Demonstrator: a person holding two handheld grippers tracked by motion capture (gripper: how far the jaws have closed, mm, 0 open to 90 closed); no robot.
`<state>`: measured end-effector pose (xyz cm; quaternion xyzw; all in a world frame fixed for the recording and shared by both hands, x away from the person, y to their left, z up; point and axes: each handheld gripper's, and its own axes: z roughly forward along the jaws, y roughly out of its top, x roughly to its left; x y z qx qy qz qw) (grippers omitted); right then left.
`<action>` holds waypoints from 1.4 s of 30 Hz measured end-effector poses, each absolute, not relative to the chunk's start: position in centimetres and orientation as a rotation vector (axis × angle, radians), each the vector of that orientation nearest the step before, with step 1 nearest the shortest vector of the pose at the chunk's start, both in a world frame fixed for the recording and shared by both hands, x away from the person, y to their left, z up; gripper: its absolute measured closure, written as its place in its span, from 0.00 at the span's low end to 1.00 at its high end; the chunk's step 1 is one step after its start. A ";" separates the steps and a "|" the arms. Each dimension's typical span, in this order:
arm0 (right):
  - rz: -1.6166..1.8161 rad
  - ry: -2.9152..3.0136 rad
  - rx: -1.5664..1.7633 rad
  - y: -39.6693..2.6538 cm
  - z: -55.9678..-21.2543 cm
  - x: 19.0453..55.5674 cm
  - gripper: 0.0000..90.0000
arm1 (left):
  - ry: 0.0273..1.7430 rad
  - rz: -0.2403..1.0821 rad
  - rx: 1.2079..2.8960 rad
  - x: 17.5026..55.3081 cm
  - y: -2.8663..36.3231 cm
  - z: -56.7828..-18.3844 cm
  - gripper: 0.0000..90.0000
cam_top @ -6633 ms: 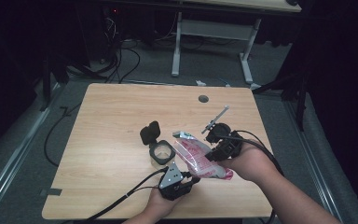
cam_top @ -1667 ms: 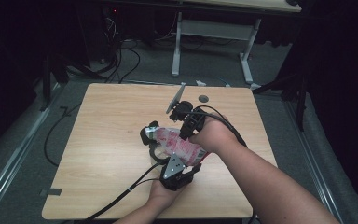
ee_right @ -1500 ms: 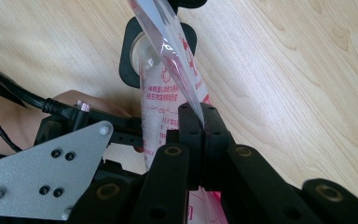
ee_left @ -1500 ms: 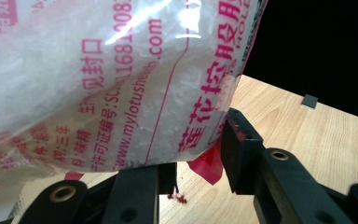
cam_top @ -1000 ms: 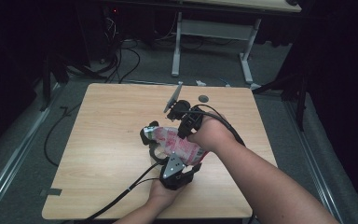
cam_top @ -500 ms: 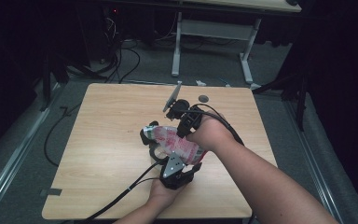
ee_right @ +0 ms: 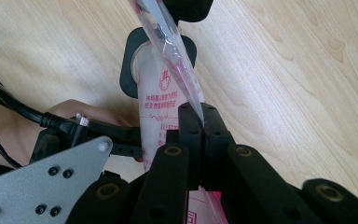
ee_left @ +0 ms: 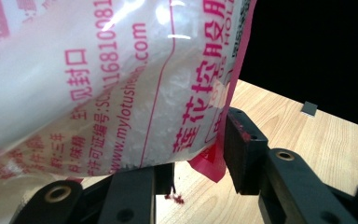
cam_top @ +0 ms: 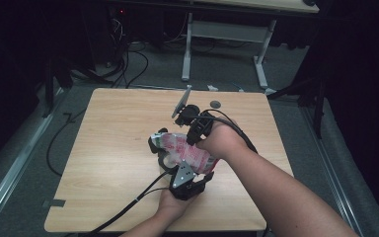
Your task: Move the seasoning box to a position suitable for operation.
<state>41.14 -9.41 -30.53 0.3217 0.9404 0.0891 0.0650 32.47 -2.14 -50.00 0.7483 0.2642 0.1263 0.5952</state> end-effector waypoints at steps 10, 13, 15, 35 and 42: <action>0.279 2.839 0.966 -9.6 -30.4 41.1 1.00 | 0.611 0.295 1.739 32.4 -2.2 -49.9 0.74; 0.279 2.840 0.965 -9.6 -30.4 41.1 1.00 | 0.611 0.294 1.737 32.4 -2.2 -49.9 0.74; 0.279 2.841 0.955 -9.6 -30.4 41.1 1.00 | 0.613 0.296 1.738 32.5 -2.2 -49.9 0.74; 0.265 2.848 0.964 -9.4 -30.6 41.2 1.00 | 0.612 0.293 1.741 32.3 -2.2 -50.0 0.74; 0.263 2.850 0.951 -9.4 -30.6 41.2 1.00 | 0.610 0.296 1.740 32.3 -2.2 -50.0 0.74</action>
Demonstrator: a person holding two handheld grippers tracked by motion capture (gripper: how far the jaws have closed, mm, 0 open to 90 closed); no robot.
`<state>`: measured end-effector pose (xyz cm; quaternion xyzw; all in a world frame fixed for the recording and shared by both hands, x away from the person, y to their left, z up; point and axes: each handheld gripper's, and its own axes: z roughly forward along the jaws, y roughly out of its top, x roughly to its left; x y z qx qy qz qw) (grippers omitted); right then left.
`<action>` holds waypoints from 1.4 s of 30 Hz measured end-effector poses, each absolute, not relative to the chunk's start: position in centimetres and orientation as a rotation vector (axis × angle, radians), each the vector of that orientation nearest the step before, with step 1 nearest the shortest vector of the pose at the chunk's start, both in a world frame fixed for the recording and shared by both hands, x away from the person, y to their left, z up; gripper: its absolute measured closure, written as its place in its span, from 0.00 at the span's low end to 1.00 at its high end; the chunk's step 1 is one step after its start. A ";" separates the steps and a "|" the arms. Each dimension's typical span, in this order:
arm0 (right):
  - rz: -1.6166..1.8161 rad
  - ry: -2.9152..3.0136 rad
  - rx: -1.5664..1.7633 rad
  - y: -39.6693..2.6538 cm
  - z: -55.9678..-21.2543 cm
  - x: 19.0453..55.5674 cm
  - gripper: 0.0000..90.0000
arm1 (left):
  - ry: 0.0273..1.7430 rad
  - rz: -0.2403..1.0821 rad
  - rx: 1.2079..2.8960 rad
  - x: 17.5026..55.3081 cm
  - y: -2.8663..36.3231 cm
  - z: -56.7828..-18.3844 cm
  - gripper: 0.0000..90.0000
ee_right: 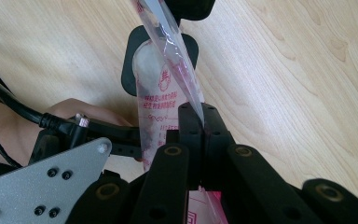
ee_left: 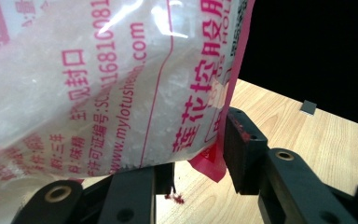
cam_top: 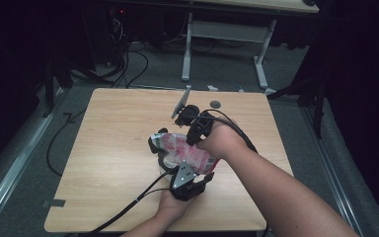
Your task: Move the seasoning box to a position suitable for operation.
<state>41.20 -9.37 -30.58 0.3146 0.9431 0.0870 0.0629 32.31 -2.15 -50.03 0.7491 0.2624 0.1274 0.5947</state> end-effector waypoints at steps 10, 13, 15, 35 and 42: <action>0.257 2.848 0.944 -9.3 -30.5 41.1 1.00 | 0.611 0.306 1.740 32.4 -2.2 -50.2 0.74; 0.250 2.852 0.943 -9.1 -30.6 41.1 1.00 | 0.614 0.300 1.737 32.3 -2.3 -50.2 0.74; 0.251 2.852 0.943 -9.0 -30.7 41.1 0.99 | 0.612 0.295 1.735 32.3 -2.3 -50.1 0.74; 0.260 2.847 0.931 -8.6 -30.3 41.2 1.00 | 0.605 0.306 1.732 32.3 -2.1 -49.5 0.73; 0.257 2.847 0.929 -8.6 -30.3 41.3 1.00 | 0.605 0.297 1.730 32.2 -2.2 -49.5 0.73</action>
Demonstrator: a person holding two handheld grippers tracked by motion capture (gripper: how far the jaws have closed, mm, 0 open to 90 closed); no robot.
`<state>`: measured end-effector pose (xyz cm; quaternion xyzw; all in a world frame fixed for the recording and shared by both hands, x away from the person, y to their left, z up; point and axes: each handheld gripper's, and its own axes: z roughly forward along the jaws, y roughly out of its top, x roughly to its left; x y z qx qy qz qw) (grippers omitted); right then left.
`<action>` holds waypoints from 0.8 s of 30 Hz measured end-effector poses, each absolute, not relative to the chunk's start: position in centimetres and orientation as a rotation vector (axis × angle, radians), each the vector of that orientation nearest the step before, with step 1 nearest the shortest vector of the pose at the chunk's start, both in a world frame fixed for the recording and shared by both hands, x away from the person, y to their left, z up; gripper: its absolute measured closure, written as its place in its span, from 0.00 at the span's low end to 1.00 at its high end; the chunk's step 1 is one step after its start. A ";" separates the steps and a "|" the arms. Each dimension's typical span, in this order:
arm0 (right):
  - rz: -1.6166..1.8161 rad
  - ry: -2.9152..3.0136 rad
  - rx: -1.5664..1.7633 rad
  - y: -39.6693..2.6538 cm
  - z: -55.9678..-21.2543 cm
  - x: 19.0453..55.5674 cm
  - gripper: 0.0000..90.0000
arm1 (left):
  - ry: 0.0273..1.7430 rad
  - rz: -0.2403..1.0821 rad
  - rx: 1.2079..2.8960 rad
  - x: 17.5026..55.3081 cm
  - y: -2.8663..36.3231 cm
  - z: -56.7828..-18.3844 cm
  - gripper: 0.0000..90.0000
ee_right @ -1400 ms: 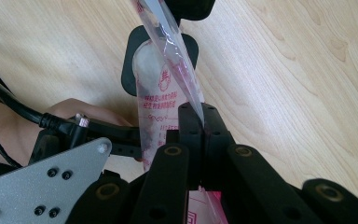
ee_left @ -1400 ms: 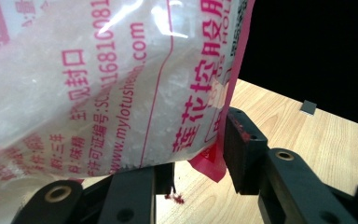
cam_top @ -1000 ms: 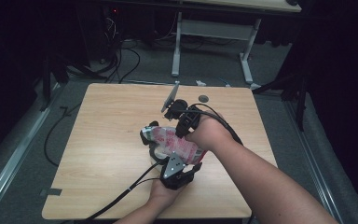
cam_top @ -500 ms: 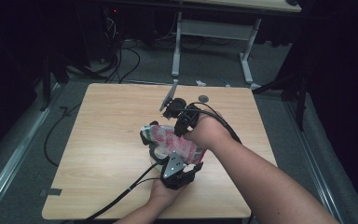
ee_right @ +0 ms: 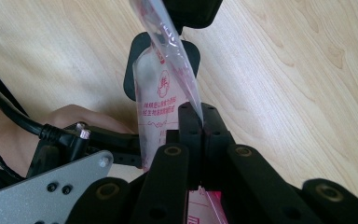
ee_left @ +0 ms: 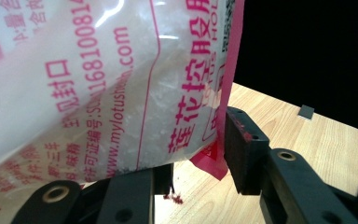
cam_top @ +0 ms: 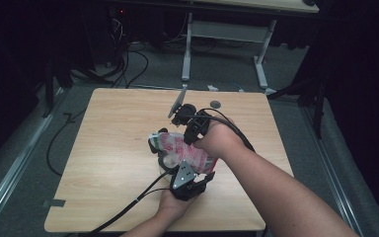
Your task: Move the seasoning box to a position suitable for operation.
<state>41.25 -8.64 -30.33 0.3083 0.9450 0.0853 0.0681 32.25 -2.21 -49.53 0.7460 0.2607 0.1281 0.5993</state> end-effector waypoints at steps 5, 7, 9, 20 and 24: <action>0.263 2.847 0.926 -8.6 -30.3 41.3 1.00 | 0.605 0.297 1.730 32.2 -2.2 -49.5 0.73; 0.260 2.846 0.927 -8.6 -30.3 41.3 1.00 | 0.605 0.296 1.729 32.2 -2.2 -49.5 0.73; 0.261 2.848 0.928 -8.7 -30.3 41.3 1.00 | 0.605 0.295 1.727 32.2 -2.2 -49.5 0.73; 0.265 2.848 0.931 -8.6 -30.2 41.2 0.99 | 0.608 0.295 1.724 32.2 -2.2 -49.5 0.73; 0.263 2.849 0.921 -8.6 -30.3 41.3 1.00 | 0.609 0.293 1.724 32.2 -2.2 -49.5 0.73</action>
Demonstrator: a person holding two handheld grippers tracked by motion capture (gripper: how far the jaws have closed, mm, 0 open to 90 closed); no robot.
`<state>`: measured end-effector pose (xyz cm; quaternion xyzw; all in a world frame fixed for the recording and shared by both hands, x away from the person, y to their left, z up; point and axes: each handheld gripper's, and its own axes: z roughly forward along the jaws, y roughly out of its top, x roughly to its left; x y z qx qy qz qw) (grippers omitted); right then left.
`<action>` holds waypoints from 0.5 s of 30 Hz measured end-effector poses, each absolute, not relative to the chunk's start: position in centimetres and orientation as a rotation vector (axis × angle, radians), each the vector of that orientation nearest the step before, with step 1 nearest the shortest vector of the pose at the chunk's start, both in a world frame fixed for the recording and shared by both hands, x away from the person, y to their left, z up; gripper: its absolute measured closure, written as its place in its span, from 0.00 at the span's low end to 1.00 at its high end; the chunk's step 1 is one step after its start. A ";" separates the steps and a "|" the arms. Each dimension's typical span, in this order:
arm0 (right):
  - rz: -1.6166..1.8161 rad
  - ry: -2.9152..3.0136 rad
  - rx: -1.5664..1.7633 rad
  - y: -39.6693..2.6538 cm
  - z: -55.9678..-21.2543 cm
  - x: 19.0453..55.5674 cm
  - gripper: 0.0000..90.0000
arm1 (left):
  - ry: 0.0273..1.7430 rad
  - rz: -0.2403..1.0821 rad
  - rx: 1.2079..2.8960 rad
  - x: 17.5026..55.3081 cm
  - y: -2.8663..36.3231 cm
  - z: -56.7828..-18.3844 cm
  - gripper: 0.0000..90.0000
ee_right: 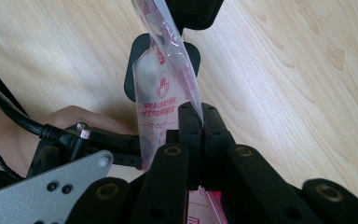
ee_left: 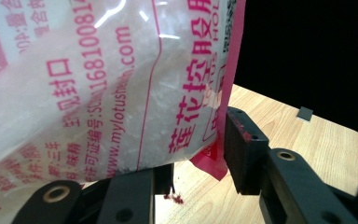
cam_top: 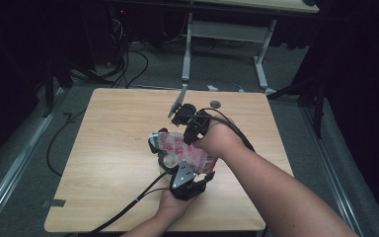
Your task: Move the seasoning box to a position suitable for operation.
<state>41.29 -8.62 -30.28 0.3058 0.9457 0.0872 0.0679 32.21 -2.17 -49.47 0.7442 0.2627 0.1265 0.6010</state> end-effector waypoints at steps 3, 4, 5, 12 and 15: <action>0.263 2.846 0.933 -8.6 -30.3 41.3 1.00 | 0.609 0.292 1.724 32.2 -2.2 -49.4 0.73; 0.264 2.847 0.928 -8.6 -30.3 41.3 0.99 | 0.610 0.293 1.724 32.3 -2.1 -49.4 0.73; 0.266 2.847 0.926 -8.5 -30.3 41.3 1.00 | 0.612 0.293 1.724 32.3 -2.1 -49.4 0.73; 0.268 2.846 0.921 -8.4 -30.3 41.4 1.00 | 0.621 0.287 1.717 32.4 -2.0 -49.3 0.73; 0.270 2.846 0.915 -8.4 -30.3 41.4 1.00 | 0.616 0.286 1.719 32.5 -1.9 -49.3 0.73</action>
